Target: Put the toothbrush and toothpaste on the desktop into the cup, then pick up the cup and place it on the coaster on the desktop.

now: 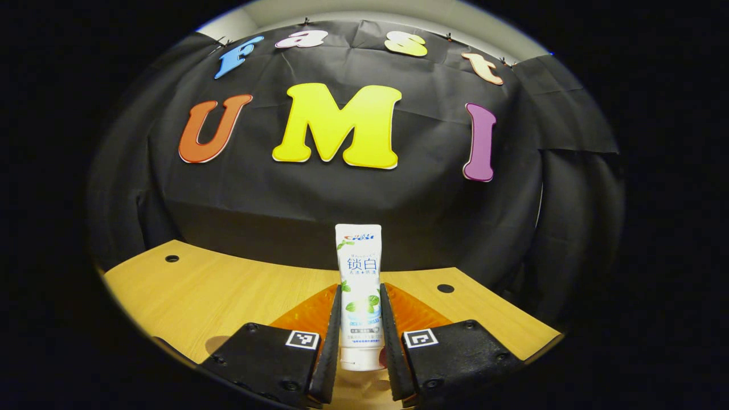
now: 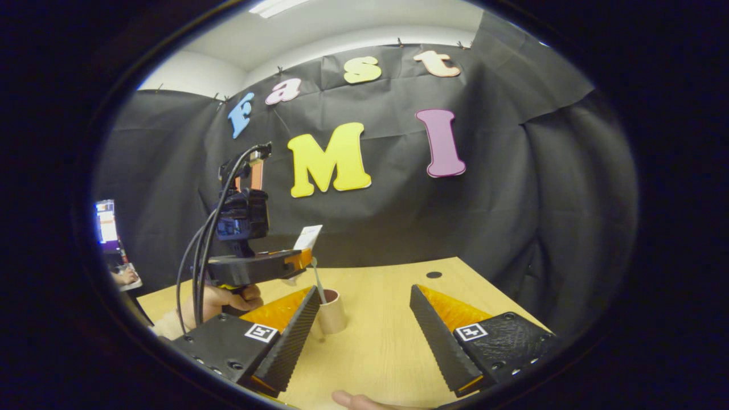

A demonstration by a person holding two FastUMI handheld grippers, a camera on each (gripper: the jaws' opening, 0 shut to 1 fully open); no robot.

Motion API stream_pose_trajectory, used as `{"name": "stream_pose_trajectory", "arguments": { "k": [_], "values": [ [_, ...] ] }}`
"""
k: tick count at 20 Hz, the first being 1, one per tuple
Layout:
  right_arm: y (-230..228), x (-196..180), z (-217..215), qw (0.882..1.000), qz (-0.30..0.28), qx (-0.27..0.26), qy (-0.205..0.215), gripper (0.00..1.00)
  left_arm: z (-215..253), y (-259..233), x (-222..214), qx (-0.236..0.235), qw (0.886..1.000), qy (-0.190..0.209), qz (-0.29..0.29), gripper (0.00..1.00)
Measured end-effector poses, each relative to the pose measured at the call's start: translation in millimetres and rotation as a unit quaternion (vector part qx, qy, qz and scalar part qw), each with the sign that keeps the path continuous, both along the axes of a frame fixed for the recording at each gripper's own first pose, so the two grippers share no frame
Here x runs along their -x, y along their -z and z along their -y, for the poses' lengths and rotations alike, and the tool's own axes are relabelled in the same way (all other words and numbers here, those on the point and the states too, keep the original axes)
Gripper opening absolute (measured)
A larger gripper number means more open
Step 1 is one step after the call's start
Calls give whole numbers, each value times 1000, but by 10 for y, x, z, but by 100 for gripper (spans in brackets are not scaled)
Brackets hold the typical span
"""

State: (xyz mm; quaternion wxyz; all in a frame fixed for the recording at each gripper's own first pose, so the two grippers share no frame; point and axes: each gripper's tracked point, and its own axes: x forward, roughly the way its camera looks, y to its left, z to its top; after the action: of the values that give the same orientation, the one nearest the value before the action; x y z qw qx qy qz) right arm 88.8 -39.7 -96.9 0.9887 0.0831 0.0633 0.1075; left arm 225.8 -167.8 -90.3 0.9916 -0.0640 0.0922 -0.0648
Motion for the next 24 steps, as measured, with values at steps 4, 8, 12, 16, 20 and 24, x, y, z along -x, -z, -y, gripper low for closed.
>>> {"name": "stream_pose_trajectory", "arguments": {
  "k": [4, 8, 12, 16, 20, 24],
  "values": [
    [7, -29, 102, 1000, -3, -13, 7, 96, 73, 92, -68, -6, 1000, 1, -8, 40],
    [52, -43, 107, 1000, -10, -23, 6, 96, 100, 247, -79, 1, 1000, 5, -28, 40],
    [82, -45, 63, 1000, -10, -14, 1, 96, 82, 328, -99, -2, 999, 3, -43, 42],
    [104, -44, 47, 1000, -13, -13, -4, 96, 59, 404, -49, 7, 998, 3, -59, 43],
    [123, -51, 43, 1000, -15, -7, 1, 96, 100, 232, 60, 9, 999, 22, -42, 46],
    [131, -19, -54, 1000, -20, -2, -7, 96, 57, 39, 277, 8, 999, 34, -26, 62]
  ]
}}
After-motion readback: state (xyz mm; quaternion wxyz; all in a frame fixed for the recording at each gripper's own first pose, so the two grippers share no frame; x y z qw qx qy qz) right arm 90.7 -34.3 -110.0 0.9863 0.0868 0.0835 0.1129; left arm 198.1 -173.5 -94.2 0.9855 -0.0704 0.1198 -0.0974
